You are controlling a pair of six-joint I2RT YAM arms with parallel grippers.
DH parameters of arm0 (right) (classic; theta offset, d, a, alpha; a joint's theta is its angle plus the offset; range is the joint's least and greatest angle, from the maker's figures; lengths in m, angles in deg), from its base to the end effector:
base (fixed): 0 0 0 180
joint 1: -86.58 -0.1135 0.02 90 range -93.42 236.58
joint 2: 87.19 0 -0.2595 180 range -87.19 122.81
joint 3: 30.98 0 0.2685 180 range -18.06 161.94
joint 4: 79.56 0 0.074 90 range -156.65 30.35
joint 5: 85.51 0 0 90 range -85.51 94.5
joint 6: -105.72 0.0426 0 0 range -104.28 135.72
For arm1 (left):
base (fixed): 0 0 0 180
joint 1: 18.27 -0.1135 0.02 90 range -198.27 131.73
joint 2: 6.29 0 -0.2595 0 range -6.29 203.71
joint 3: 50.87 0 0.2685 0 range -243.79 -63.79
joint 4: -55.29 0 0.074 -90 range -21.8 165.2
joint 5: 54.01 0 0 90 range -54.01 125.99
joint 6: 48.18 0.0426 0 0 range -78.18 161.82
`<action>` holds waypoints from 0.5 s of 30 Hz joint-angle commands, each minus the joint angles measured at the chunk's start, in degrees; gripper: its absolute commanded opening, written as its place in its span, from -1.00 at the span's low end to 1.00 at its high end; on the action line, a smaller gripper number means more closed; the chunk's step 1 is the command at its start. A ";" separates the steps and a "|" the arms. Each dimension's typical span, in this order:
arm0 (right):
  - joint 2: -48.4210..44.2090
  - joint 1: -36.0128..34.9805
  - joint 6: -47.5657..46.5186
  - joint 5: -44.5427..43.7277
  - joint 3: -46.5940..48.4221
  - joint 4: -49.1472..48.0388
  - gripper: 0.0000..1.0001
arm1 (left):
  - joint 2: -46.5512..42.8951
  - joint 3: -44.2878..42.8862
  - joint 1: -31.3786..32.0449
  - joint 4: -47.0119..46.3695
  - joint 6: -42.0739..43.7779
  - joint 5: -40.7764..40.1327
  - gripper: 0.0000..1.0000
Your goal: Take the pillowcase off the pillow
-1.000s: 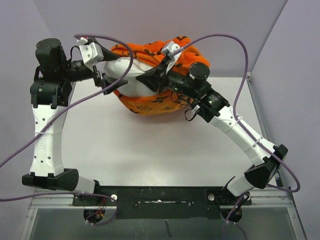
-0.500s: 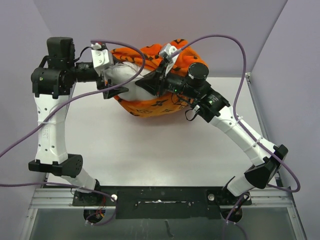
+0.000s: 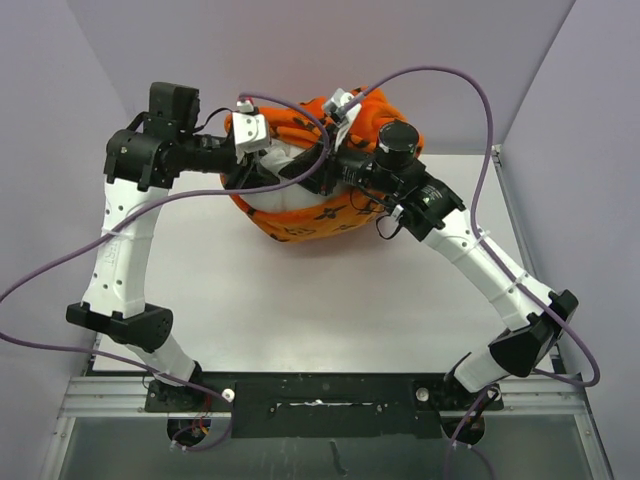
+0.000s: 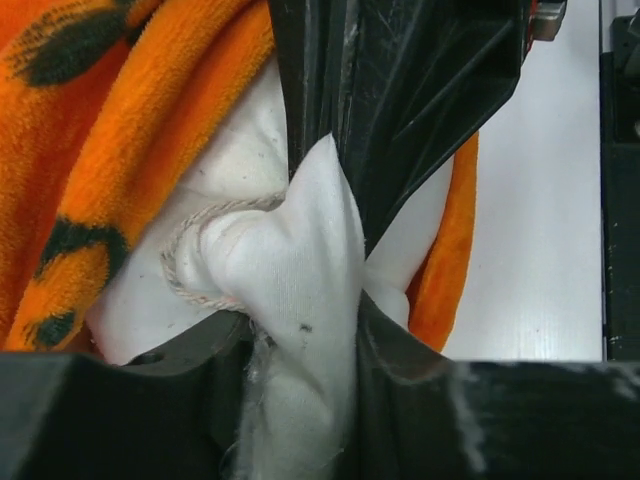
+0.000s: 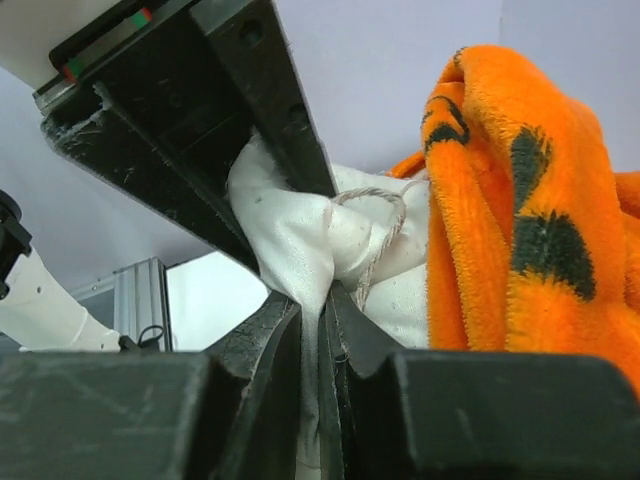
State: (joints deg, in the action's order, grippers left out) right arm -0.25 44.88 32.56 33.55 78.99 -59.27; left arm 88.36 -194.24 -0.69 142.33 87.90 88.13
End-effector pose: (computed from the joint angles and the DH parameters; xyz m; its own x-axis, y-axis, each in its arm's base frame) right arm 0.2583 0.2578 0.4830 -0.2392 0.1260 -0.9627 -0.9136 0.3065 0.2671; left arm 0.2727 -0.1217 0.5118 0.1488 0.4166 -0.8968 0.9639 0.1412 0.2256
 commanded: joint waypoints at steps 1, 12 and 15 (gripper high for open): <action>-2.40 2.38 4.22 0.95 1.30 -9.11 -1.00 | 2.62 1.28 3.03 -0.35 -6.14 1.70 -0.80; -9.36 17.56 4.19 -11.48 3.58 10.13 0.22 | -0.62 -1.47 -6.16 -11.38 -13.21 -3.54 -1.00; -11.85 19.28 2.43 -13.79 3.13 12.50 0.33 | -0.95 -2.17 -6.16 -11.19 -13.35 -6.22 -1.00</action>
State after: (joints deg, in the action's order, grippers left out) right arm -8.36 62.09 38.77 27.72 79.96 -53.32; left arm 89.94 -193.37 -6.06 134.14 76.41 86.77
